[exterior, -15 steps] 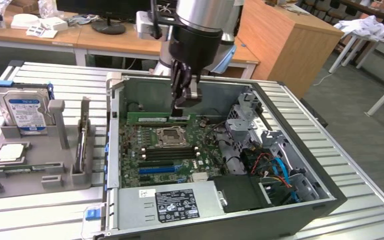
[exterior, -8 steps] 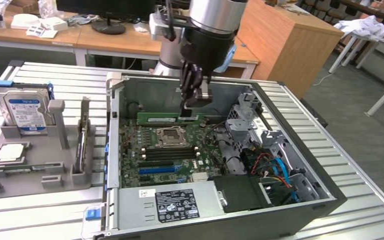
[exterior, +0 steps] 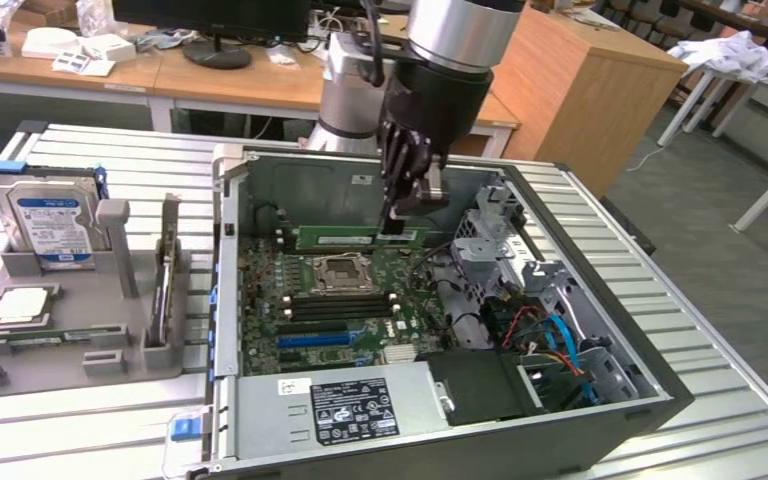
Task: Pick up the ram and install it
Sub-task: 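Pick up the ram and move it above insertion slot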
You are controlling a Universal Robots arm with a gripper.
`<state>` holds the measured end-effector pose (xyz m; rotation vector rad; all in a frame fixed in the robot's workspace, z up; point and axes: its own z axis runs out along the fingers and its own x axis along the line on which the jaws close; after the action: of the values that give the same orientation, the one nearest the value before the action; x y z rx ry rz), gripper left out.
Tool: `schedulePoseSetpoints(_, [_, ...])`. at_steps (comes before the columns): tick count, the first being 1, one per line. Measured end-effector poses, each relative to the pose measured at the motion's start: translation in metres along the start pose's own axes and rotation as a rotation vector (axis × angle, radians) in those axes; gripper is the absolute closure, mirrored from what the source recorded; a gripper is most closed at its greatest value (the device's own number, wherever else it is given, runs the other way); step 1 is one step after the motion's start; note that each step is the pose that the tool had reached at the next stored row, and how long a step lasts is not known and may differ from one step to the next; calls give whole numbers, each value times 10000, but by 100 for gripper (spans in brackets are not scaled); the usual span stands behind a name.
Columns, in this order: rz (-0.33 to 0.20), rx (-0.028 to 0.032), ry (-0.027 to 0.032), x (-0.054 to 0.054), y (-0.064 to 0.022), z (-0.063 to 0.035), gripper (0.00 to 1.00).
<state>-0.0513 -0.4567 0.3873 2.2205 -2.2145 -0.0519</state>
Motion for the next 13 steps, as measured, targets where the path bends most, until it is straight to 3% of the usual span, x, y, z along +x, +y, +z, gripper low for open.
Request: schedulePoseSetpoints(13, [1,0,0,-62,-6,10,89])
